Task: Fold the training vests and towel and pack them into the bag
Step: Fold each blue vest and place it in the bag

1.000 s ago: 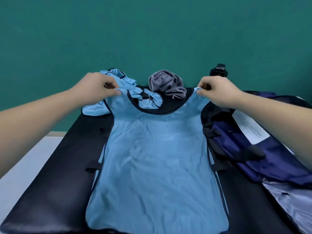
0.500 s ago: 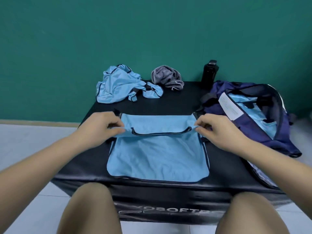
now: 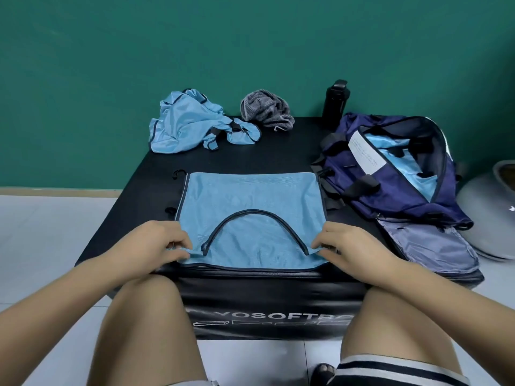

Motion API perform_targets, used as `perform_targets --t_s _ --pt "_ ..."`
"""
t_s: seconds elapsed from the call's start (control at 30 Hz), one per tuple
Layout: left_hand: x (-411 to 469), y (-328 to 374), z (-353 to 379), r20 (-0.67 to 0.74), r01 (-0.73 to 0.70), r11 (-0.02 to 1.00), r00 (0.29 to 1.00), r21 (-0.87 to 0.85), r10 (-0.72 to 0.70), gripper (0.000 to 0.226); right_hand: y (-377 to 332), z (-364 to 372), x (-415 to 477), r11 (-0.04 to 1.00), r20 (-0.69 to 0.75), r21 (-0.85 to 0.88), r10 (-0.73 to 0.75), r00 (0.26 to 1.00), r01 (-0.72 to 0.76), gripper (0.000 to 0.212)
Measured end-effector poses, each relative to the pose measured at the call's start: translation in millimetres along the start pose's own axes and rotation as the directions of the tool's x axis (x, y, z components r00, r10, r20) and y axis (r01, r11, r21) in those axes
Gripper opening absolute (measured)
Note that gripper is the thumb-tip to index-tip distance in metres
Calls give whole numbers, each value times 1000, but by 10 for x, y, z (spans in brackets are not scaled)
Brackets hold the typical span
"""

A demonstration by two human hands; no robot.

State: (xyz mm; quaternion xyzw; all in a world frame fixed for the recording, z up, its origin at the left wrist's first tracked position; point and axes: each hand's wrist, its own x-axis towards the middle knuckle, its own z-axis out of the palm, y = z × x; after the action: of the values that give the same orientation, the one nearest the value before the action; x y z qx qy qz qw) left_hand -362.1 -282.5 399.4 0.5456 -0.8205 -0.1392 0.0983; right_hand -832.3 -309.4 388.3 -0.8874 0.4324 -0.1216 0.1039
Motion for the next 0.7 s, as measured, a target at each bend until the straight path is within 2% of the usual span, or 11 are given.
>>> perform_targets --t_s 0.13,0.27,0.47,0.57,0.63,0.7 --pt "-46 -56 113 54 10 999 998 44 -12 24 -13 8 -66 1000 34 -16 7 999 -7 23" --pt "-98 -91 190 98 48 999 994 19 -49 25 3 63 -130 999 99 -41 -16 995 20 24" --pt "-106 -46 172 141 108 992 985 -62 -99 11 24 123 -173 998 235 -55 2 972 11 25" --pt "-9 -17 54 140 191 970 975 -150 -171 7 49 34 -87 1000 162 -10 29 986 -28 20" --pt "108 -57 -21 20 240 953 971 -184 -240 11 108 -10 16 996 55 7 84 995 -85 13" --pt "258 -143 -65 -119 305 930 935 -205 -333 12 186 -15 125 982 -46 14 191 980 -191 5"
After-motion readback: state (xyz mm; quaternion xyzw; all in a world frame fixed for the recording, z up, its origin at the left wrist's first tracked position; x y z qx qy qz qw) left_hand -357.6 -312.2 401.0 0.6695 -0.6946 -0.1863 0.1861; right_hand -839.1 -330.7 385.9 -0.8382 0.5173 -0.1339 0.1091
